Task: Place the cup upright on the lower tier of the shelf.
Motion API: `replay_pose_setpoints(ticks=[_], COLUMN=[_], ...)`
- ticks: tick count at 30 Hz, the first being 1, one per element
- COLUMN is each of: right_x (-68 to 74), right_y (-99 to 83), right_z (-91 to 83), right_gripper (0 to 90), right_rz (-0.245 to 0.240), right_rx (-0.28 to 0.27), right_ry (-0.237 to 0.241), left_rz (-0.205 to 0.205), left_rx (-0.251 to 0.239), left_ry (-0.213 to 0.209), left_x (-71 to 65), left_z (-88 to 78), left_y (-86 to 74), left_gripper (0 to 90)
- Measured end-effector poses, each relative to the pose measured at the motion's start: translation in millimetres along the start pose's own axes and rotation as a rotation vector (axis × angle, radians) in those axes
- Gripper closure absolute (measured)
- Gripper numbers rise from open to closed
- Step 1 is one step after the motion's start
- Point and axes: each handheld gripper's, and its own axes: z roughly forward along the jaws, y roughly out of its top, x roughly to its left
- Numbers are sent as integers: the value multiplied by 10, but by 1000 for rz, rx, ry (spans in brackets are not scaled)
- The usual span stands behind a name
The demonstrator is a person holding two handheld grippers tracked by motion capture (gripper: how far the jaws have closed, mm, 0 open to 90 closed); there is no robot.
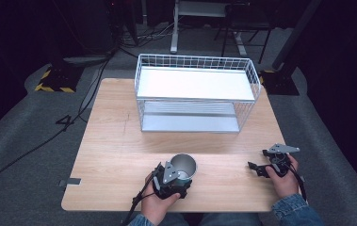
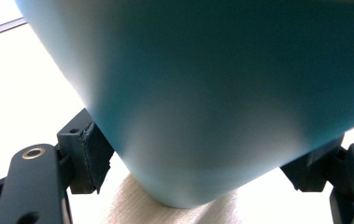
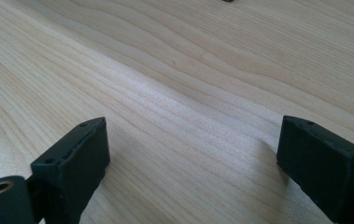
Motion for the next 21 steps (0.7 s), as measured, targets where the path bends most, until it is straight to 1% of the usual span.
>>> replay_pose_setpoints(ticks=[2, 4, 8, 9, 10, 11, 12, 15, 17, 18, 21], right_x=[0, 0, 2, 5, 8, 10, 10, 10, 10, 10, 10], right_y=[0, 0, 1, 2, 3, 3, 4, 4, 4, 4, 4], right_z=[0, 0, 1, 2, 3, 3, 3, 3, 3, 3, 3], right_gripper=[96, 96, 95, 95, 95, 95, 95, 94, 95, 95, 95], right_rz=[0, 0, 3, 3, 5, 6, 7, 7, 7, 7, 7], right_rx=[0, 0, 0, 1, 1, 2, 2, 2, 2, 2, 2], right_ry=[0, 0, -3, -7, -10, -11, -11, -11, -11, -11, -11], left_rz=[11, 14, 4, -6, -10, -1, -4, 2, 2, -7, 5], left_rx=[7, 14, 4, -2, -6, -8, -11, -18, -21, -26, -32], left_ry=[7, 9, 7, 2, -3, -2, -1, 8, 4, 0, 11], left_x=[3, 7, 46, 49, 55, 64, 69, 97, 119, 131, 163], left_z=[-12, -36, -92, -101, -114, -124, -134, -162, -175, -184, -207], left_y=[8, 13, 34, 46, 68, 84, 103, 169, 210, 238, 305], left_gripper=[227, 227, 227, 227, 227, 227, 227, 227, 227, 227, 227])
